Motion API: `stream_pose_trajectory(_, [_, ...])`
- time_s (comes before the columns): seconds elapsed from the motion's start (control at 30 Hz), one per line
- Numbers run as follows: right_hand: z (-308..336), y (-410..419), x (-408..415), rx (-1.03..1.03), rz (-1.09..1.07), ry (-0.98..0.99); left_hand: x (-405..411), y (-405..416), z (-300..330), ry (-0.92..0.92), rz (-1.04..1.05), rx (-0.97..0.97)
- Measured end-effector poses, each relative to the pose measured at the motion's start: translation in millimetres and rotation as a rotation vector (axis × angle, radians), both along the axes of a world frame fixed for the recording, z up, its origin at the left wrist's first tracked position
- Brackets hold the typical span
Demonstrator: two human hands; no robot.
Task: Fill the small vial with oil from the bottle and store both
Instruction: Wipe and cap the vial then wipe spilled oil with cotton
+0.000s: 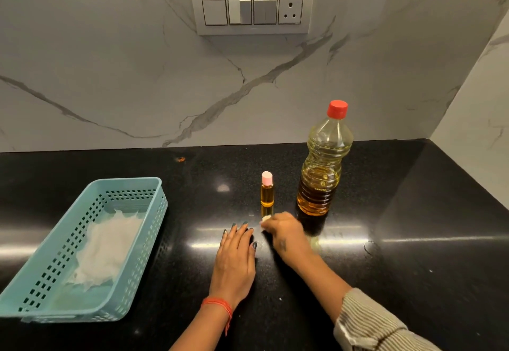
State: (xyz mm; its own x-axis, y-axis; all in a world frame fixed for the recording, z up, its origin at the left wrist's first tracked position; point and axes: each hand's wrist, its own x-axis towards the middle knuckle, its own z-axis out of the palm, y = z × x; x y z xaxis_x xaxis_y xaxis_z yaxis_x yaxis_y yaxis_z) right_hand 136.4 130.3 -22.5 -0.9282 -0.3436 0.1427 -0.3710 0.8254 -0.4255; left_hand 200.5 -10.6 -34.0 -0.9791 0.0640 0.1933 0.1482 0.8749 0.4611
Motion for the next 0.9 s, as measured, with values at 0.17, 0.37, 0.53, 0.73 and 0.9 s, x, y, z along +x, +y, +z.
stream_pose_trajectory(0.17, [-2, 45, 57, -0.084, 0.141, -0.003, 1, 0, 3, -0.005, 0.009, 0.007])
stream_pose_trajectory(0.37, [-8, 71, 25, -0.131, -0.167, 0.087, 1, 2, 4, 0.000, -0.007, 0.011])
stream_pose_trajectory(0.53, [-1, 38, 43, -0.060, 0.029, 0.011, 4, 1, 5, 0.014, 0.001, 0.001])
stream_pose_trajectory(0.73, [1, 80, 45, -0.184, -0.196, 0.042, 2, 1, 2, 0.028, 0.004, 0.016])
stream_pose_trajectory(0.9, [1, 37, 20, -0.095, -0.138, -0.045, 2, 2, 2, 0.030, 0.003, -0.011])
